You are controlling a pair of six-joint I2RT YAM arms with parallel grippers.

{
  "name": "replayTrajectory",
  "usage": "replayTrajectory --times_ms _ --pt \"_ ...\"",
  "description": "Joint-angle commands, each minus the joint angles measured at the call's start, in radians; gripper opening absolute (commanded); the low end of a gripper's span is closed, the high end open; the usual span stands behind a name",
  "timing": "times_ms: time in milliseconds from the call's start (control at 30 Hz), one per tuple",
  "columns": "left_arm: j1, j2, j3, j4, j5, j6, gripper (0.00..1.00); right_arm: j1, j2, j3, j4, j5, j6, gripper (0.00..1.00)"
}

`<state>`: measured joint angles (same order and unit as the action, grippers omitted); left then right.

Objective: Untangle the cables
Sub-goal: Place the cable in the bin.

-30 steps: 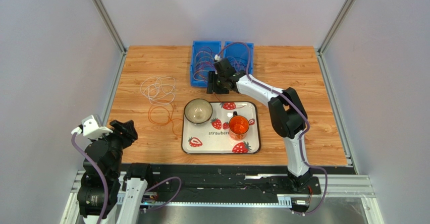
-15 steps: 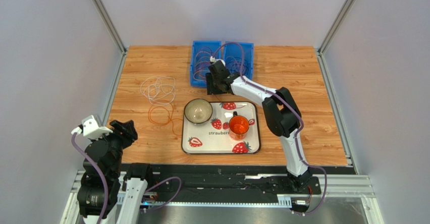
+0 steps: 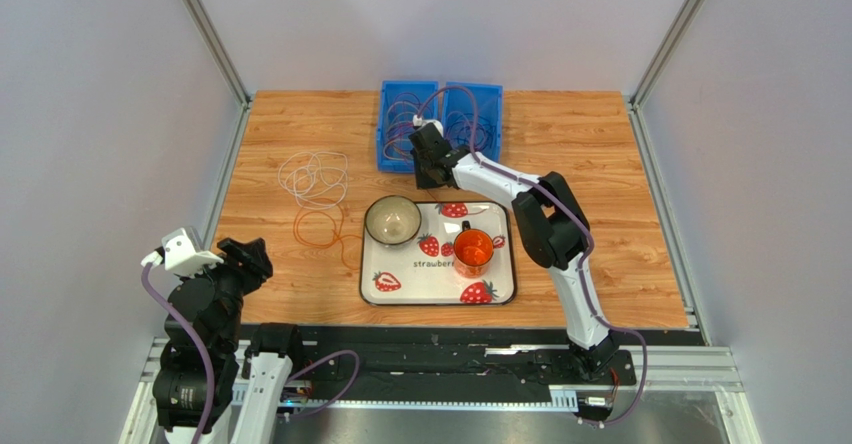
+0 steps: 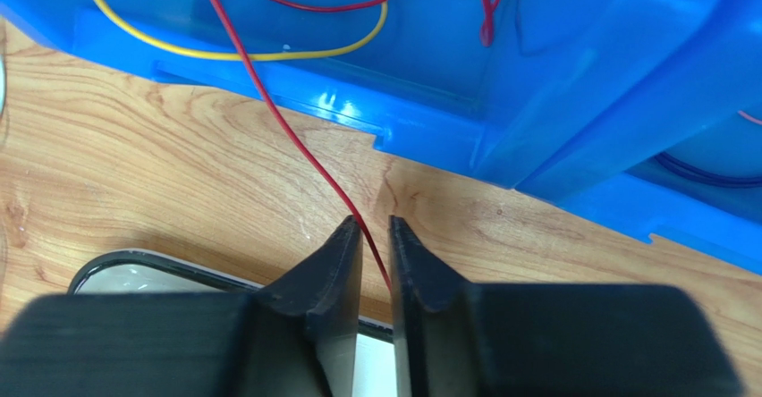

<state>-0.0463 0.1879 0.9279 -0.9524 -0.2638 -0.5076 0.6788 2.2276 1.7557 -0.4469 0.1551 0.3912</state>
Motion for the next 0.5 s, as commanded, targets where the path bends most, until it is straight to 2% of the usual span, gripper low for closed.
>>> replayTrajectory --times_ms 0,233,467 --pt "-0.003 0.004 -0.003 0.02 0.005 0.004 0.64 0.022 0.001 0.044 0.047 0.009 -0.021 0.15" --pt "-0.003 0.004 -0.003 0.021 0.006 0.004 0.64 0.044 -0.057 0.045 0.034 0.001 -0.029 0.02" --pt "-0.003 -0.001 -0.003 0.02 0.006 0.004 0.64 0.05 -0.123 0.067 0.027 0.006 -0.057 0.0"
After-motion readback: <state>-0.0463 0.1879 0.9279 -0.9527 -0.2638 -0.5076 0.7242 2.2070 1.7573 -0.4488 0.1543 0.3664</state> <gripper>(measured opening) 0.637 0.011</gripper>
